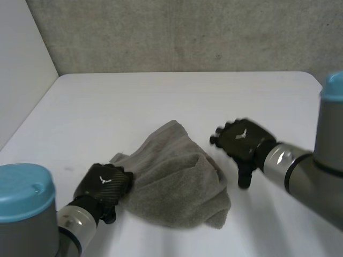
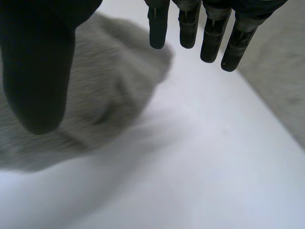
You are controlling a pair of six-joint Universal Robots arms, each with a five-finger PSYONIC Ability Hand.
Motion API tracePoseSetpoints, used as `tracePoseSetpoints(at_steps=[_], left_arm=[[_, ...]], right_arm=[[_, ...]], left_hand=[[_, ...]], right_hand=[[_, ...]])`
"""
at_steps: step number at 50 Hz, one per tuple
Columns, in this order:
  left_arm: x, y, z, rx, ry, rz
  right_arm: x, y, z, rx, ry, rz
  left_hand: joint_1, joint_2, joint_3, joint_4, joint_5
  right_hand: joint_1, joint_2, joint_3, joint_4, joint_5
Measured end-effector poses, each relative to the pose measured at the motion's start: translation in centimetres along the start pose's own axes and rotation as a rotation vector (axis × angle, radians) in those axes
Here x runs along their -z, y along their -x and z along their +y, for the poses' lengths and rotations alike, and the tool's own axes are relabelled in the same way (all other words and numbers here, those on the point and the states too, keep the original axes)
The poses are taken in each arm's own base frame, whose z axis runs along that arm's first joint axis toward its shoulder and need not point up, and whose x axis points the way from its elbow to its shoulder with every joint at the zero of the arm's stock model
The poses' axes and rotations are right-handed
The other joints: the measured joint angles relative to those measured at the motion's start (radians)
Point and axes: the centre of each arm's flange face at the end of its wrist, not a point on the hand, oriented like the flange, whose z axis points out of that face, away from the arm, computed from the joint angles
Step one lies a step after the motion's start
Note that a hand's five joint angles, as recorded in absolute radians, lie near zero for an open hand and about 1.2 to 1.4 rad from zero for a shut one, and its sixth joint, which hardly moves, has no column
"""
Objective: Fold the laundry
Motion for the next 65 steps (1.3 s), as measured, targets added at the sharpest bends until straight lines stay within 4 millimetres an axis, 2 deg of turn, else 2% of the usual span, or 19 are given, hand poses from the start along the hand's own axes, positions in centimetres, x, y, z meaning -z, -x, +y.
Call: tracePoseSetpoints(at_steps=[8,12,18,31,42,44,46,47,49,50,51,53,57,58,59,60,62,64,65], left_arm=[[1.0,3.2,-4.2,0.055,-0.190,-0.122],[0.4,5.5,-6.0,0.112,-0.266,-0.201],[-1.4,7.0,-7.1,0.204,-0.299,-0.215],[-8.3,3.9,-4.0,0.238,-0.131,0.001],[-10.4,2.9,-2.0,0.217,-0.032,0.045],[-10.5,2.8,-2.0,0.204,-0.023,0.050],[-10.6,2.6,-1.9,0.182,-0.008,0.058],[-10.6,2.5,-1.9,0.175,-0.005,0.060],[-10.6,2.4,-2.0,0.153,0.002,0.064],[-10.6,2.4,-2.1,0.149,0.002,0.064],[-10.7,2.4,-2.3,0.138,-0.004,0.063],[-10.8,2.5,-2.8,0.131,-0.017,0.058],[-11.3,3.9,-7.0,0.120,-0.156,0.009],[-11.3,3.9,-7.0,0.120,-0.156,0.009],[-11.3,4.8,-9.7,0.121,-0.243,-0.027],[-11.2,5.2,-10.9,0.123,-0.285,-0.046],[-10.1,7.3,-17.0,0.143,-0.494,-0.155],[-9.2,8.3,-19.4,0.158,-0.583,-0.207],[-7.8,9.5,-22.3,0.182,-0.699,-0.274]], right_arm=[[-1.9,-2.5,-1.4,-0.059,-0.115,0.089],[-3.8,-2.6,-1.7,-0.061,-0.151,0.083],[-5.7,-2.0,-1.7,-0.052,-0.170,0.033],[-7.6,-0.2,0.3,-0.073,-0.119,-0.061],[-8.0,2.7,1.7,-0.122,-0.076,-0.155],[-8.1,3.2,1.8,-0.120,-0.075,-0.170],[-8.3,3.7,1.8,-0.116,-0.075,-0.182],[-8.4,3.8,1.8,-0.114,-0.077,-0.184],[-8.6,3.9,1.6,-0.107,-0.088,-0.183],[-8.7,3.8,1.4,-0.105,-0.093,-0.180],[-8.8,3.6,1.1,-0.100,-0.106,-0.170],[-8.9,3.2,0.5,-0.093,-0.123,-0.154],[-9.2,0.1,-3.3,-0.047,-0.247,-0.010],[-9.2,0.1,-3.3,-0.047,-0.247,-0.010],[-9.1,-1.4,-5.1,-0.024,-0.313,0.068],[-8.9,-2.3,-6.2,-0.011,-0.355,0.112],[-7.4,-5.3,-10.5,0.025,-0.530,0.282],[-6.4,-6.5,-12.2,0.035,-0.611,0.351],[-4.8,-7.7,-14.3,0.045,-0.715,0.432]], left_hand=[[-0.220,-0.222,-0.225,-0.223,-0.222],[-0.224,-0.230,-0.234,-0.232,-0.232],[-0.229,-0.234,-0.237,-0.234,-0.235],[-0.229,-0.233,-0.237,-0.234,-0.233],[-0.159,-0.157,-0.162,-0.160,-0.156],[-0.105,-0.094,-0.098,-0.095,-0.094],[0.034,0.027,0.007,0.011,0.013],[0.225,0.194,0.188,0.192,0.190],[0.430,0.426,0.421,0.403,0.406],[0.530,0.541,0.534,0.524,0.524],[0.596,0.612,0.598,0.602,0.601],[0.607,0.646,0.637,0.641,0.629],[0.629,0.678,0.671,0.675,0.660],[0.629,0.678,0.671,0.675,0.660],[0.629,0.680,0.674,0.677,0.662],[0.629,0.680,0.674,0.677,0.662],[0.630,0.680,0.675,0.679,0.663],[0.630,0.680,0.675,0.679,0.663],[0.630,0.680,0.675,0.679,0.663]], right_hand=[[0.000,0.000,0.000,0.000,0.000],[0.000,0.000,0.000,0.000,0.000],[0.000,0.000,0.000,0.000,0.000],[0.000,0.000,0.000,0.000,0.000],[0.000,0.000,0.000,0.000,0.000],[0.028,0.044,0.044,0.034,0.037],[0.304,0.337,0.348,0.331,0.318],[0.339,0.376,0.386,0.368,0.354],[0.611,0.703,0.700,0.662,0.623],[0.611,0.703,0.700,0.662,0.623],[0.731,0.931,0.934,0.919,0.860],[0.731,0.947,0.960,0.946,0.875],[0.731,0.947,0.968,0.956,0.879],[0.731,0.947,0.968,0.956,0.879],[0.731,0.947,0.968,0.956,0.879],[0.731,0.947,0.968,0.956,0.879],[0.731,0.947,0.968,0.956,0.879],[0.731,0.947,0.968,0.956,0.879],[0.731,0.947,0.968,0.956,0.879]])
